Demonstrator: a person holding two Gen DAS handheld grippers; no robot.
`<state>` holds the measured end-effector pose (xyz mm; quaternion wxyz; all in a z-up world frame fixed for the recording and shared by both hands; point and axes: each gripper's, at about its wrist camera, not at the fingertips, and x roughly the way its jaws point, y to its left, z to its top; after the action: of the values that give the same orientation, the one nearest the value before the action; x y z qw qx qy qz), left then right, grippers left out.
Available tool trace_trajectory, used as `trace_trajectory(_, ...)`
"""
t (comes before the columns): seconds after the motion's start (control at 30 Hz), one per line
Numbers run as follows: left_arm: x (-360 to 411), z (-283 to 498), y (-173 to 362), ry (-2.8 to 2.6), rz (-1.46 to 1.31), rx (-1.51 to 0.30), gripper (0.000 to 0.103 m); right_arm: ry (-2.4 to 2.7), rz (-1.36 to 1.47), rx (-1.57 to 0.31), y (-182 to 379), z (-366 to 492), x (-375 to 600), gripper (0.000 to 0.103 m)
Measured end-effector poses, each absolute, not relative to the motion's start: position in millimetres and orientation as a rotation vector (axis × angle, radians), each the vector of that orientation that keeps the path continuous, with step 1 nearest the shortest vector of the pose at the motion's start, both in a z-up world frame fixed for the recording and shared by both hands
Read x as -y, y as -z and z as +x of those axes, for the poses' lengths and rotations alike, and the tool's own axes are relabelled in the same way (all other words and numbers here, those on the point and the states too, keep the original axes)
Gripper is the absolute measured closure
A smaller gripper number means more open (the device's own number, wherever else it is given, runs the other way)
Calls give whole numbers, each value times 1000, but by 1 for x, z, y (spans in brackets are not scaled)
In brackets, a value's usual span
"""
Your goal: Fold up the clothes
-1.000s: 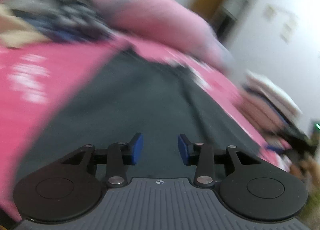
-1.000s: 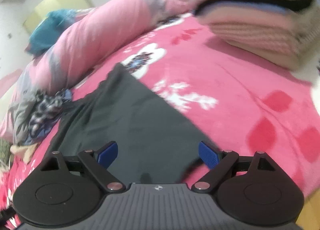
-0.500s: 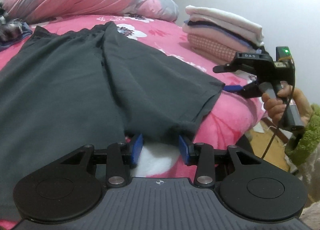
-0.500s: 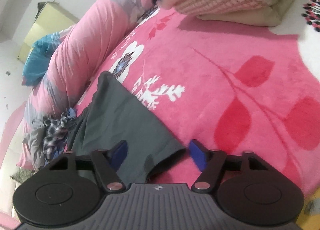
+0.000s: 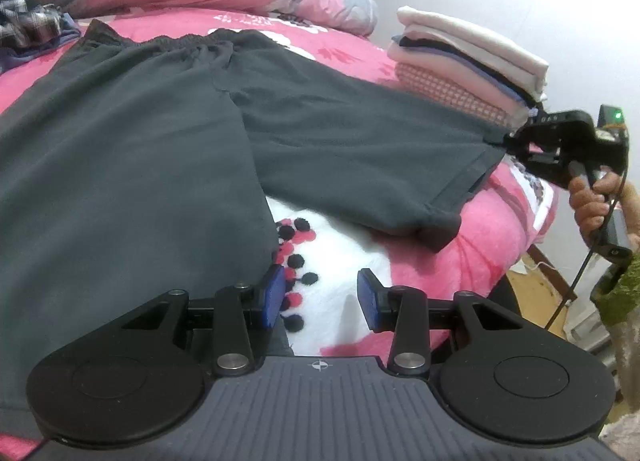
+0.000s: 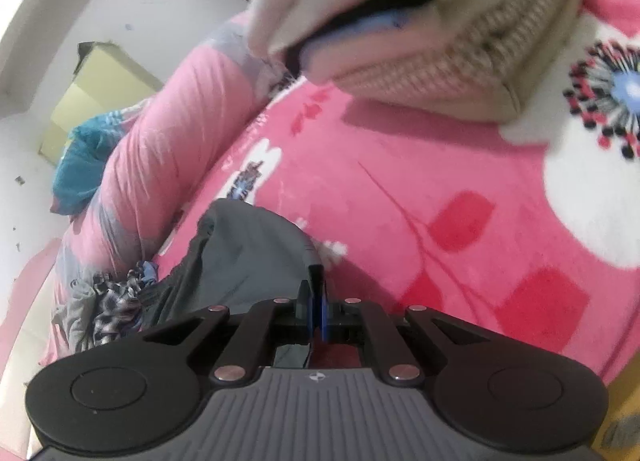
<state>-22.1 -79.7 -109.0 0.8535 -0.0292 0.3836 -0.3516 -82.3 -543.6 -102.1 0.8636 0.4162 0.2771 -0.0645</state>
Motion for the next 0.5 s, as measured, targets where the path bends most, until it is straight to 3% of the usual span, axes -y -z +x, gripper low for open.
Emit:
trace_trajectory(0.27, 75, -24, 106, 746, -72, -805, 64, 260, 950, -641, 132, -89, 561, 88)
trace_trajectory(0.5, 55, -24, 95, 748, -147, -801, 64, 282, 729, -545, 86, -94, 531, 82)
